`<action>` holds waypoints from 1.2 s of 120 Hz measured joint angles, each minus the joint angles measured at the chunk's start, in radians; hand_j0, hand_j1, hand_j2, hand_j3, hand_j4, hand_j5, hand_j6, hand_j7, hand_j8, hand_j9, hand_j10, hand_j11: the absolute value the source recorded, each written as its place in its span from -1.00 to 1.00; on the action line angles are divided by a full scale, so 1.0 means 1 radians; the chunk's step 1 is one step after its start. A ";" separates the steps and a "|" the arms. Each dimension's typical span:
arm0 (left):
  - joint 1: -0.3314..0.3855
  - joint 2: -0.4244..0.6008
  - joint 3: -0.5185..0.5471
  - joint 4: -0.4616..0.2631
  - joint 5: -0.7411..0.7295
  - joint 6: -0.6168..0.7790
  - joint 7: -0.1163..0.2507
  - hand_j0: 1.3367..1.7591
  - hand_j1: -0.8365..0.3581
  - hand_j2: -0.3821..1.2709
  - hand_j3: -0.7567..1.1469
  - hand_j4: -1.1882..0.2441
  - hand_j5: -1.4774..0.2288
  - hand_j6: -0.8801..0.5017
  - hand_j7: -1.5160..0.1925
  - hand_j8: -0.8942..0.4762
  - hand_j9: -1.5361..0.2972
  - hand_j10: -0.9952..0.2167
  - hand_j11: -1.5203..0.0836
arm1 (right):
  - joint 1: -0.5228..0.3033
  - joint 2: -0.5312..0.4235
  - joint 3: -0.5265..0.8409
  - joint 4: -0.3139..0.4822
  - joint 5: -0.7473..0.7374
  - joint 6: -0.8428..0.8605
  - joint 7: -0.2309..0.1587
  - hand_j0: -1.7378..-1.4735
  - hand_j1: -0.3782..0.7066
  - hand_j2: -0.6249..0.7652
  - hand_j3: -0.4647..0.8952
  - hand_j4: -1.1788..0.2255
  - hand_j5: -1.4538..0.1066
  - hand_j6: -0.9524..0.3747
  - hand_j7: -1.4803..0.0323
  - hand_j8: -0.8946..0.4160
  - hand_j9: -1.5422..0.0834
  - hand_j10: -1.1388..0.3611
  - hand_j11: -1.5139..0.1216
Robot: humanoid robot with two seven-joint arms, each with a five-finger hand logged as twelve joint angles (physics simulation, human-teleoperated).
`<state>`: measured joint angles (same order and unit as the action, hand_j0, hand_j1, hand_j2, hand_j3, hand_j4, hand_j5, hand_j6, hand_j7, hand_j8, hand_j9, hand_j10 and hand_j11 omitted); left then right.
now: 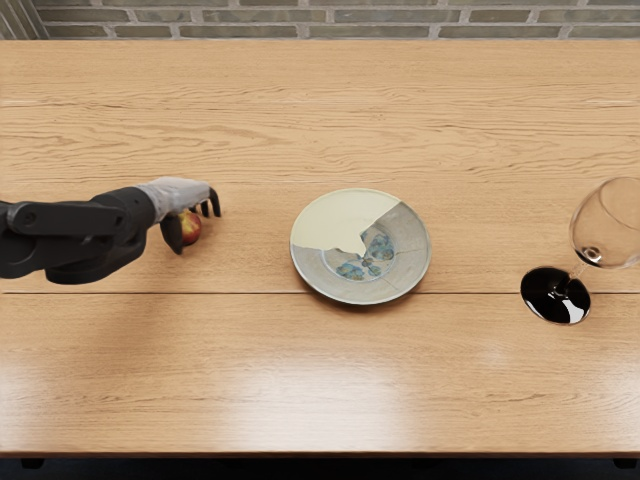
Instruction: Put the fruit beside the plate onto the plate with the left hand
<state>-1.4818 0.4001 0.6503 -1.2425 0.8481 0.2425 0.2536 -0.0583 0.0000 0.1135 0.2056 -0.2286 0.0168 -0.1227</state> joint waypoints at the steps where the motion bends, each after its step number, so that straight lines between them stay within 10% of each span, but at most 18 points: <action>1: 0.000 0.000 0.000 0.000 0.000 0.000 0.000 0.52 0.14 -0.44 -0.19 0.07 0.08 -0.33 0.12 -0.31 0.08 -0.06 0.21 | 0.000 0.000 0.000 0.000 0.000 0.000 0.000 -0.40 -0.87 -0.11 -0.32 0.63 0.81 0.39 0.90 0.32 0.84 0.47 0.80; 71: 0.010 0.011 0.014 -0.011 0.009 0.034 -0.015 0.49 -0.14 -0.14 -0.20 -0.42 -0.34 -0.56 -0.33 -0.37 -0.38 -0.33 -0.34 | 0.000 0.000 0.000 0.000 0.000 0.000 0.000 -0.40 -0.87 -0.11 -0.32 0.63 0.81 0.39 0.90 0.31 0.84 0.47 0.80; 89: 0.019 0.011 0.017 -0.010 0.014 0.028 -0.015 0.44 -0.12 -0.58 0.28 -0.56 -0.37 -0.45 -0.44 -0.18 -0.50 -0.15 -0.50 | 0.000 0.000 0.000 0.000 0.000 0.000 0.000 -0.40 -0.87 -0.11 -0.32 0.63 0.81 0.39 0.90 0.31 0.84 0.47 0.80; 115: 0.019 0.018 0.017 -0.011 -0.003 -0.008 -0.022 0.47 -0.39 -0.55 0.54 -0.63 -0.39 -0.15 -0.69 0.08 -0.68 0.08 -0.61 | 0.000 0.000 0.000 0.000 0.000 0.000 0.000 -0.40 -0.87 -0.11 -0.32 0.63 0.81 0.39 0.90 0.32 0.84 0.47 0.80; 144: -0.071 0.071 0.018 -0.022 -0.028 -0.146 -0.016 0.40 -0.19 -0.43 0.03 -0.60 -0.49 -0.39 -0.59 -0.11 -0.65 -0.14 -0.64 | 0.000 0.000 0.000 0.000 0.000 0.000 0.000 -0.40 -0.87 -0.11 -0.32 0.63 0.81 0.39 0.90 0.32 0.84 0.48 0.80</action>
<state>-1.5526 0.4710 0.6683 -1.2648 0.8205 0.0968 0.2375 -0.0580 0.0000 0.1135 0.2057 -0.2286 0.0168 -0.1227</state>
